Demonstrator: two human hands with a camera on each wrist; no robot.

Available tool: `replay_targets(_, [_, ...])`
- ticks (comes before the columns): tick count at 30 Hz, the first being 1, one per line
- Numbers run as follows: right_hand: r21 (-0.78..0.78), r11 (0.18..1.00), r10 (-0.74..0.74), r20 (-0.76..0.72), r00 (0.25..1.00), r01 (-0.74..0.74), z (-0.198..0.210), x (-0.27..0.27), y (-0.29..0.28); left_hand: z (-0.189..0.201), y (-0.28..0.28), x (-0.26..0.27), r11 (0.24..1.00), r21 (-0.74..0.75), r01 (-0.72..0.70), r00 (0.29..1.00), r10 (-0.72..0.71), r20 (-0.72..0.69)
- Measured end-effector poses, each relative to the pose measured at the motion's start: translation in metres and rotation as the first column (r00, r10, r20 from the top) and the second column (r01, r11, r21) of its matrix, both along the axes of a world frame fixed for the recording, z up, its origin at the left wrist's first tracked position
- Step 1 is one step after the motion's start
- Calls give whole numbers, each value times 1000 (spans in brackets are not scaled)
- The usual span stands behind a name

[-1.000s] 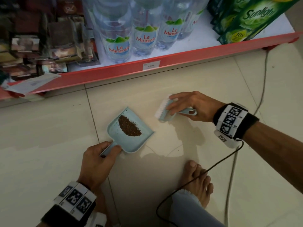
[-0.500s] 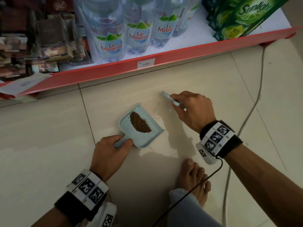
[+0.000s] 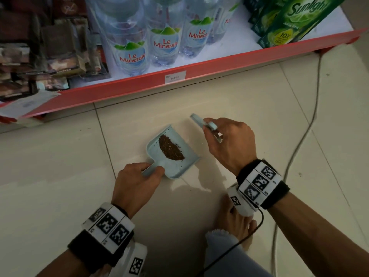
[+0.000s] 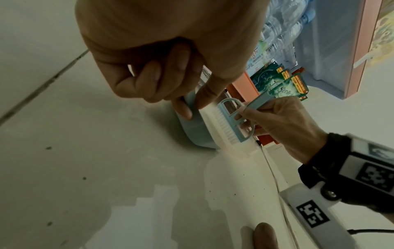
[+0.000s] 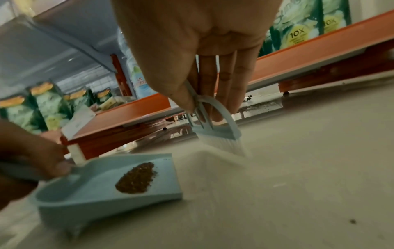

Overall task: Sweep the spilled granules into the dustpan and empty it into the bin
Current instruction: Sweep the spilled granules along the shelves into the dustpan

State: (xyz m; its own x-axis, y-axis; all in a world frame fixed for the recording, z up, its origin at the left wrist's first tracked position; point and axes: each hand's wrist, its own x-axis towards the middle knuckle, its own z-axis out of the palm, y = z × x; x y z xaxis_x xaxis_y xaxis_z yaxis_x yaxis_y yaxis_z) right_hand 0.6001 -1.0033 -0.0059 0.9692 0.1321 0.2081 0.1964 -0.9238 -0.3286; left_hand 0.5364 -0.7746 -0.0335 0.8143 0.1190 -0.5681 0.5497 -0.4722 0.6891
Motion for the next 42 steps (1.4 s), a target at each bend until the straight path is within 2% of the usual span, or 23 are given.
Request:
replay_targets(3, [-157,987,16,-74,997,-27,-5,-1,1,2,1,2,1000,4,8,1000,-8,-13])
replay_targets(5, [-129,983,111,-139,984,-129,-10,-6,5,1,2,3,1000,13,14,1000,-14,-13])
replay_targets(7, [94,979,198,-207,958,-182,-12,-10,10,1,4,3,1000,19,25,1000,-25,-12])
replay_targets(9, [322,941,166,-170,971,-105,-12,-11,11,0,4,2,999,28,32,999,-32,-12])
replay_targets(10, [365,929,116,-125,985,-63,-11,-10,11,0,4,2,999,33,32,999,-32,-14])
replay_targets(12, [323,946,36,-40,999,-21,-10,-7,9,0,4,2,999,37,30,999,-29,-19])
replay_targets(14, [166,986,18,4,1000,-18,-11,-5,6,1,5,1,999,34,34,999,-33,-23])
replay_targets(16, [4,1000,21,-33,999,-21,-11,-6,6,2,5,1,999,30,32,999,-31,-27])
replay_targets(18, [-75,992,89,-131,987,-100,-13,-10,10,2,5,1,999,29,34,999,-33,-25])
replay_targets(19, [-51,985,151,-179,972,-162,-15,-13,13,2,5,1,999,31,38,999,-37,-25])
replay_targets(21, [122,971,228,-222,948,-205,-14,-17,19,1,6,1,999,37,34,999,-33,-33])
replay_targets(23, [286,948,193,-163,968,-141,-11,-16,21,1,8,1,999,40,27,999,-25,-49])
replay_targets(24, [304,946,154,-111,982,-113,-9,-14,20,0,8,1,999,38,25,998,-22,-53])
replay_targets(27, [156,986,66,-13,998,-63,-7,-5,14,-2,9,0,999,35,13,999,-12,-50])
replay_targets(30, [-28,999,21,-83,996,-24,-8,1,12,-3,10,0,998,57,23,999,-20,-50])
replay_targets(32, [-96,992,71,-166,984,-87,-10,-1,16,-3,10,0,998,61,24,999,-21,-50])
replay_targets(35, [39,982,186,-273,944,-182,-9,-7,23,-4,11,-1,998,55,22,999,-19,-49])
replay_targets(38, [208,973,150,-235,960,-101,-4,-5,25,-5,12,-2,1000,29,9,999,-8,-53])
replay_targets(40, [143,988,77,-103,992,-61,-1,1,23,-7,13,-2,1000,8,-14,998,14,-64])
replay_targets(42, [39,999,2,-85,996,1,1,8,20,-8,14,-2,1000,4,-24,997,24,-75])
